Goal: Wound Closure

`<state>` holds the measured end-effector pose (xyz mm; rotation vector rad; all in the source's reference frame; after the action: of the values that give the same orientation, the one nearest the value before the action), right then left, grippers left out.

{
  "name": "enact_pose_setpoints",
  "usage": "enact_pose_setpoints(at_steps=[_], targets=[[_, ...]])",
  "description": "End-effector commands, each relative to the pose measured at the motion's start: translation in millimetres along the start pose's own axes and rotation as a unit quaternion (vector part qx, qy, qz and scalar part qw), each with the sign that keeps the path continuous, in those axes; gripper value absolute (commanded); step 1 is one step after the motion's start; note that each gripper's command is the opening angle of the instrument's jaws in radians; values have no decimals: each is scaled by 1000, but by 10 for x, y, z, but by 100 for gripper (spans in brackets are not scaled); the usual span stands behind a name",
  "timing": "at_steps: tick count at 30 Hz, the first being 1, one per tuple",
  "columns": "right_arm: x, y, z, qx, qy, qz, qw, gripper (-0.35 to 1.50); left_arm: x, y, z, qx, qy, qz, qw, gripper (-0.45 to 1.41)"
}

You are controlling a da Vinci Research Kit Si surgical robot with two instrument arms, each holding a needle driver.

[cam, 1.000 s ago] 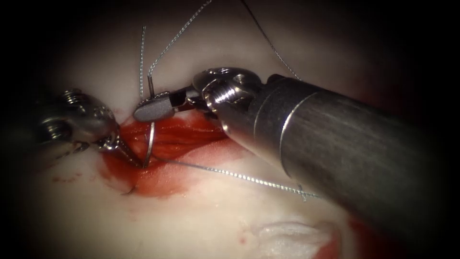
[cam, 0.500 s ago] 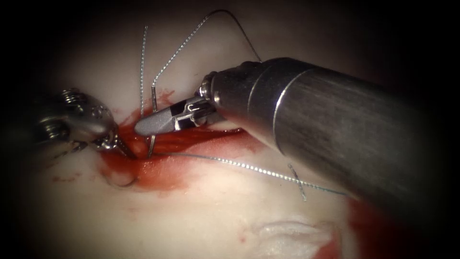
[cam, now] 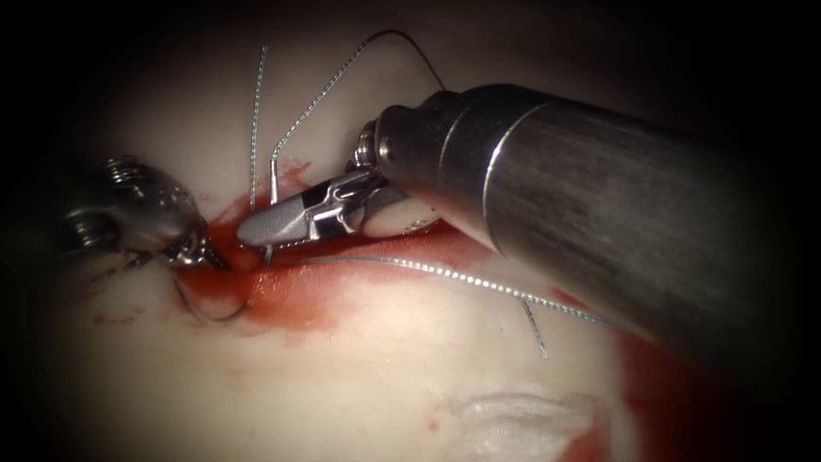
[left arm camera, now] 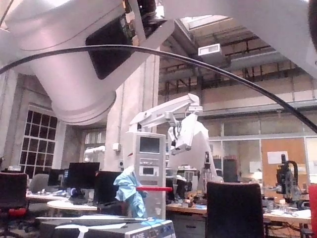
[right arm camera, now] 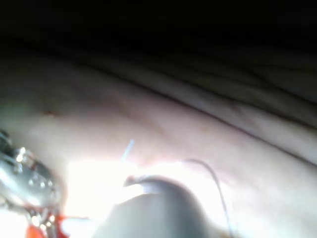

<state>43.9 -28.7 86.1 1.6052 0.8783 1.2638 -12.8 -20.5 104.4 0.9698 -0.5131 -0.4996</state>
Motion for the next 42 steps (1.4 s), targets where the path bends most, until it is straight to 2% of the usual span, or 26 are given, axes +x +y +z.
enact_pose_setpoints(at_steps=[1,2,3,6,7,9,11,16,18,20,21,25,26,29,34,39,42], targets=[[13,-13,7,5,18,-116,993,-35,-14,3,-7,-6,-7,3,1000,-45],[14,-15,8,1,33,-176,984,-1,-16,4,-9,-10,-13,3,1000,-15],[14,-16,7,-1,40,-201,979,9,-17,4,-12,-13,-20,3,1000,5],[15,-17,4,-2,49,-204,978,7,-23,2,-22,-17,-39,0,999,10],[15,-17,3,-1,53,-210,976,14,-26,1,-26,-16,-48,-2,999,17],[17,-17,2,-11,59,-250,966,47,-33,-3,-37,-12,-72,-7,997,41],[20,-17,1,-28,65,-304,950,91,-40,-6,-45,-5,-92,-3,996,56],[24,-21,-3,-75,65,-373,923,115,-48,-13,-61,-1,-116,-5,993,54],[26,-24,-4,-98,64,-400,909,116,-49,-13,-63,-1,-120,-2,993,54],[26,-25,-5,-108,64,-403,906,115,-49,-13,-64,-3,-122,-2,993,54],[26,-26,-5,-113,65,-413,901,120,-49,-13,-64,-4,-123,0,992,54],[26,-31,-9,-119,64,-471,872,123,-48,-13,-68,-6,-123,16,992,56],[27,-38,-14,-118,66,-470,872,118,-46,-15,-74,-8,-125,27,992,56],[30,-46,-19,-121,75,-470,871,118,-43,-19,-81,-17,-135,36,990,51],[33,-48,-25,-129,89,-473,867,118,-44,-27,-86,-31,-149,85,985,56],[37,-46,-30,-136,95,-477,863,121,-15,-49,-84,-42,-177,122,976,52],[39,-47,-35,-137,98,-479,861,121,2,-64,-78,-63,-195,145,968,37]])
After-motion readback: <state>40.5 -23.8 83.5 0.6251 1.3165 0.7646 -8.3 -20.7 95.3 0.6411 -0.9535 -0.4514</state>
